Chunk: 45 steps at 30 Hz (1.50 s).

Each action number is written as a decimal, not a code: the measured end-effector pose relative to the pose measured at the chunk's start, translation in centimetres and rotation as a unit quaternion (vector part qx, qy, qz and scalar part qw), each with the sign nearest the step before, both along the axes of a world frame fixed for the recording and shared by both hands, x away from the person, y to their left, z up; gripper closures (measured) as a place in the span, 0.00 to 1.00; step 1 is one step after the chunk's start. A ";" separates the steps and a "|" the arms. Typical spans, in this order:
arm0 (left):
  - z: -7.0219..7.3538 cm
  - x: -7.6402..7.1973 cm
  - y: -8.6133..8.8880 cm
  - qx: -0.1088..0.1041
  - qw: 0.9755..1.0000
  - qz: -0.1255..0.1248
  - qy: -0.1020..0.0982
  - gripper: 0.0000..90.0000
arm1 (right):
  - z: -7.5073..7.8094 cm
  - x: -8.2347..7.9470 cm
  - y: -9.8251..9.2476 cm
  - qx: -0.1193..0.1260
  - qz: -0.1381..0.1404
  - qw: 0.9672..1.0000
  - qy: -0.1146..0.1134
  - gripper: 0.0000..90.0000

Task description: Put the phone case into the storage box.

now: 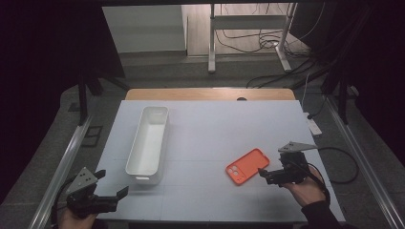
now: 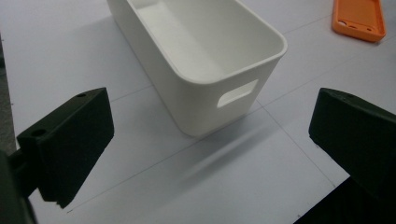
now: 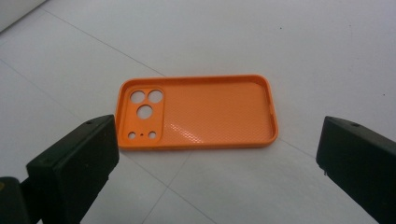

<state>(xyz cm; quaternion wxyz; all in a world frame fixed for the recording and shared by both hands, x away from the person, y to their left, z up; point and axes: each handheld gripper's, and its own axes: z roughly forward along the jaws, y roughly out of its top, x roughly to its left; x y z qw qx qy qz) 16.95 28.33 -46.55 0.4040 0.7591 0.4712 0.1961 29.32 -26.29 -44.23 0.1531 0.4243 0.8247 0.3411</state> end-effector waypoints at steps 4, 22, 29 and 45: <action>0.0 0.0 0.0 0.000 1.000 0.000 0.000 0.01 | -0.1 0.5 0.4 -0.005 -0.001 1.000 0.004 0.00; 0.0 0.0 -0.1 0.003 1.000 -0.004 -0.001 0.01 | -0.5 2.8 1.6 -0.026 -0.009 1.000 0.013 0.00; 0.0 0.0 -0.1 0.004 1.000 -0.006 0.000 0.01 | -0.8 4.0 2.3 -0.036 -0.008 0.999 0.021 0.00; 0.0 -0.1 -0.1 0.006 1.000 -0.008 -0.002 0.01 | -1.5 5.7 3.4 -0.061 -0.006 0.997 0.039 0.17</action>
